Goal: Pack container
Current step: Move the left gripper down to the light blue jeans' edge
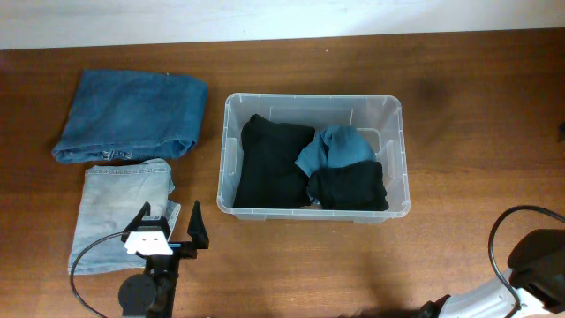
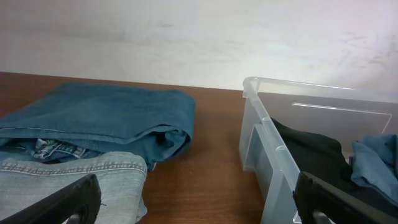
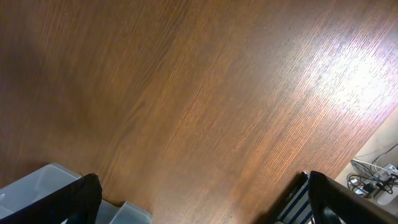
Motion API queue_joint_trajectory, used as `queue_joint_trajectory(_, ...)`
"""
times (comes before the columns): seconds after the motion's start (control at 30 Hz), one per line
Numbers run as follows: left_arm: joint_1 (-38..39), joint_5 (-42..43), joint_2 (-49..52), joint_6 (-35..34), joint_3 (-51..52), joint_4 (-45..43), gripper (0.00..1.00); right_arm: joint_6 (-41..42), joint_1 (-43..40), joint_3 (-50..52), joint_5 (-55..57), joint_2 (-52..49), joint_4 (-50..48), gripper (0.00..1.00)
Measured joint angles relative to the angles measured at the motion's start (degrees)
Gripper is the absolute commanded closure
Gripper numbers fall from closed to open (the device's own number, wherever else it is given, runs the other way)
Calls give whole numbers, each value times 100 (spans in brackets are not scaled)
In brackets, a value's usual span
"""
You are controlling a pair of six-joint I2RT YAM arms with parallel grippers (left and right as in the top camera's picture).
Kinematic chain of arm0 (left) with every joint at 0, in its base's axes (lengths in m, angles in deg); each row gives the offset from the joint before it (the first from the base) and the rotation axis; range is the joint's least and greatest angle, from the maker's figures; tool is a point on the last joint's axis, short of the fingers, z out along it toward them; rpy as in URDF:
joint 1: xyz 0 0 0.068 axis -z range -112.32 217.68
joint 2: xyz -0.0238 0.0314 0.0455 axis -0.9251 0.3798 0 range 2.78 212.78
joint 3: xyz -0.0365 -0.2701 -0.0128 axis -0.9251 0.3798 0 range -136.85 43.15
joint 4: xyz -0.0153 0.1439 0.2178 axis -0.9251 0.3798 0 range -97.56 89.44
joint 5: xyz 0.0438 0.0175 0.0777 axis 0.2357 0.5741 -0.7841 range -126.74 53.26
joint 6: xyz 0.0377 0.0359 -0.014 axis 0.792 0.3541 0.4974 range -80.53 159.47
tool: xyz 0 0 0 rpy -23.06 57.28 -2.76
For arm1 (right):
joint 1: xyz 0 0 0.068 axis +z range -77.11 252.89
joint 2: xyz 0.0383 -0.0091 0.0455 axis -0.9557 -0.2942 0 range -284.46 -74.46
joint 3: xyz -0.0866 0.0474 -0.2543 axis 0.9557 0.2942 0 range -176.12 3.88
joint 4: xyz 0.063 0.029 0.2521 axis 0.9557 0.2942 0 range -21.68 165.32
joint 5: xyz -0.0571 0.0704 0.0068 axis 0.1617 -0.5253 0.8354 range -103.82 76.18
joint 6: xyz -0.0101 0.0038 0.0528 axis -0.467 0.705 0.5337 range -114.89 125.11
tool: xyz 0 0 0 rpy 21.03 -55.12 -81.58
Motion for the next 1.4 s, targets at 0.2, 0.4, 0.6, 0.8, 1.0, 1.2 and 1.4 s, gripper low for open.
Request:
queue_joint_trajectory(0.2, 0, 0, 0, 4, -4, -17, 0, 0, 0, 0, -20, 0, 0, 2)
queue_joint_trajectory(0.4, 0, -9, 4, 306, -612, 450, 1, -4, 0, 0, -20, 0, 0, 2)
queue_joint_trajectory(0.6, -197, -564, 442, 643, -2146, 1296, 1, -2, 0, 0, -20, 0, 0, 2)
queue_joint_trajectory(0.8, -820, -1047, 2306, 925, -4310, 2894, 1, -7, 0, 15, -52, 2, -4, 1)
queue_joint_trajectory(1.0, -1134, -883, 4356, 990, -6290, 4148, 1, -4, 0, 22, -59, 2, 0, 1)
queue_joint_trajectory(1.2, -1436, -907, 5117, 949, -6848, 4697, 1, -4, 0, 22, -61, 2, 0, 2)
queue_joint_trajectory(1.4, -3045, 234, 6432, 807, -6972, 4819, 1, -4, 0, 22, -59, 2, 0, 1)
